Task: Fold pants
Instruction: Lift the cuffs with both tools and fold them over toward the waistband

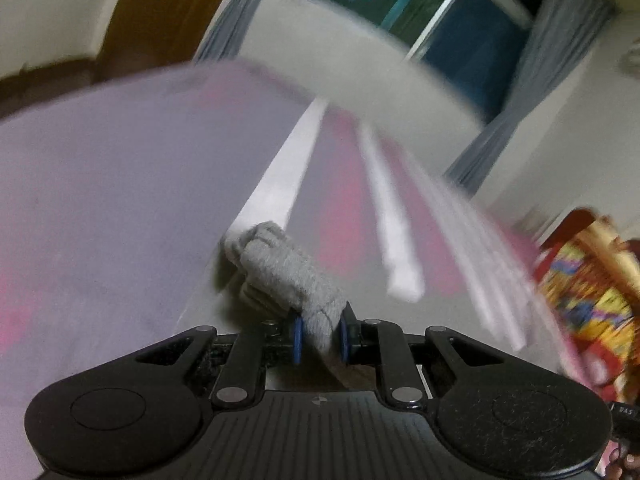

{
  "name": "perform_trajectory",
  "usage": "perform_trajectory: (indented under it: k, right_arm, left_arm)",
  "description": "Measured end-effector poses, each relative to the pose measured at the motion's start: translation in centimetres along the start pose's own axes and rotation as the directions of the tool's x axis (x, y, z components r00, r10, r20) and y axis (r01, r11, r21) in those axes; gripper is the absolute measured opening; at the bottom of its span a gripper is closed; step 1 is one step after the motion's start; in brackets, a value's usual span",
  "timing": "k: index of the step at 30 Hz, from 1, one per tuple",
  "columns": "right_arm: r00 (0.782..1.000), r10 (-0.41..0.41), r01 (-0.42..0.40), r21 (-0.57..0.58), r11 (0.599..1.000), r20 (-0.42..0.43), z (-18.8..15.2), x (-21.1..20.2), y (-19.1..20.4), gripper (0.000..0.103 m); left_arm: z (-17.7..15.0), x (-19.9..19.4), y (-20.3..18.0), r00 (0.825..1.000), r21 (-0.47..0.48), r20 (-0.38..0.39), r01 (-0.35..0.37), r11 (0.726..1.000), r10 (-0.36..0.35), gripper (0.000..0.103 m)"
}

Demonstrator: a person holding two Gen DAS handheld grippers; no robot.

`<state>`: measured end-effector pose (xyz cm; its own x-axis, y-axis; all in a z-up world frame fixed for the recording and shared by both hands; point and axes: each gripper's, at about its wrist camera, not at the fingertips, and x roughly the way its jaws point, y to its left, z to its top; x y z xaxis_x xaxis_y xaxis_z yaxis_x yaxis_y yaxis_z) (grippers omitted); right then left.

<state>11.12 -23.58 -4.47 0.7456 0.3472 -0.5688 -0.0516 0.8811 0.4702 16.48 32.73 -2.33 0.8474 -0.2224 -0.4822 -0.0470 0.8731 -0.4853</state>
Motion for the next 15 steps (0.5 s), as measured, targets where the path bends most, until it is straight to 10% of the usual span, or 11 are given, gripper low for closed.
perform_trajectory:
  k: [3,5,7,11,15]
  right_arm:
    - [0.998,0.028,-0.026,-0.044,0.999,0.062,0.4,-1.8,0.6,0.01]
    - [0.999,-0.025,0.022,-0.074,0.997,-0.041,-1.6,-0.5,-0.6,0.01]
    - [0.98,-0.1,0.087,-0.086,0.993,-0.173,-3.8,1.7,-1.5,0.011]
    - [0.985,-0.088,0.086,-0.022,0.996,-0.149,-5.1,1.3,-2.4,0.014]
    - [0.987,-0.133,0.131,-0.034,0.991,-0.086,-4.2,-0.8,-1.6,0.046]
  left_arm:
    - [-1.1,1.1,1.2,0.994,0.017,-0.084,-0.064,0.998,0.065,0.018]
    - [-2.5,2.7,2.1,0.971,0.062,-0.196,-0.13,0.99,0.14,0.018]
    - [-2.7,2.3,1.8,0.974,0.058,-0.18,-0.129,0.99,0.138,0.018]
    - [-2.2,1.8,0.8,0.968,0.098,-0.178,-0.161,0.982,0.176,0.021]
    - [-2.8,-0.5,-0.6,0.959,0.093,-0.102,-0.255,0.962,0.264,0.068]
